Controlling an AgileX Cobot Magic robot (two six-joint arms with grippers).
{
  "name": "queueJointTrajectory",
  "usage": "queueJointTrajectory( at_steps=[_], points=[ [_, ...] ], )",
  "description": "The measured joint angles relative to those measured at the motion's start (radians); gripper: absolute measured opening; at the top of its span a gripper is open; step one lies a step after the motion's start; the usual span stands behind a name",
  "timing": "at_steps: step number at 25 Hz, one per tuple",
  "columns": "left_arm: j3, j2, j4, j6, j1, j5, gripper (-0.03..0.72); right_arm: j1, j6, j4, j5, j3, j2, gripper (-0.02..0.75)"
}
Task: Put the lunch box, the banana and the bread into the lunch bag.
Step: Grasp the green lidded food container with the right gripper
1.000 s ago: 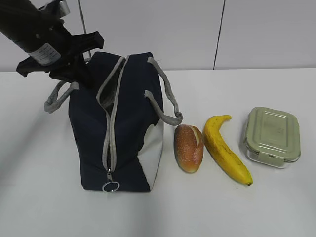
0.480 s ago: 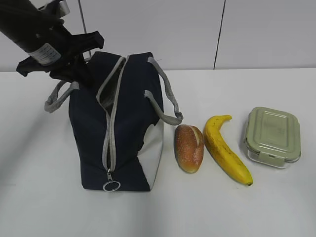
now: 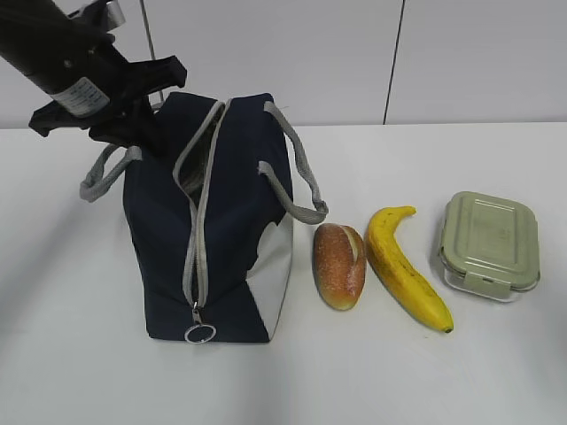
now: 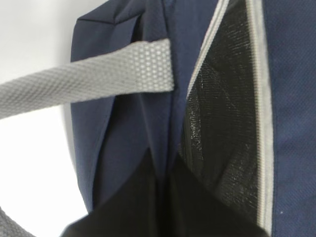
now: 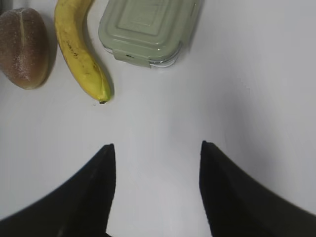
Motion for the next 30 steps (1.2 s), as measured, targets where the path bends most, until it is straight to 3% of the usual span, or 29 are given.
queueJointTrajectory(
  at_steps=[6, 10, 19, 26, 30],
  points=[
    [0.000, 0.000, 0.001, 0.000, 0.000, 0.000, 0.000, -0.002, 0.000, 0.010, -0.117, -0.008, 0.195, 0.404],
    [0.000, 0.000, 0.001, 0.000, 0.000, 0.000, 0.000, -0.052, -0.031, 0.033, -0.161, -0.052, 0.317, 0.404],
    [0.000, 0.000, 0.001, 0.000, 0.000, 0.000, 0.000, -0.126, -0.299, 0.314, -0.191, -0.210, 0.598, 0.404],
    [0.000, 0.000, 0.001, 0.000, 0.000, 0.000, 0.000, -0.271, -0.558, 0.622, -0.156, -0.292, 0.781, 0.404],
    [0.000, 0.000, 0.001, 0.000, 0.000, 0.000, 0.000, -0.330, -0.648, 0.729, -0.109, -0.327, 0.877, 0.404]
  ],
)
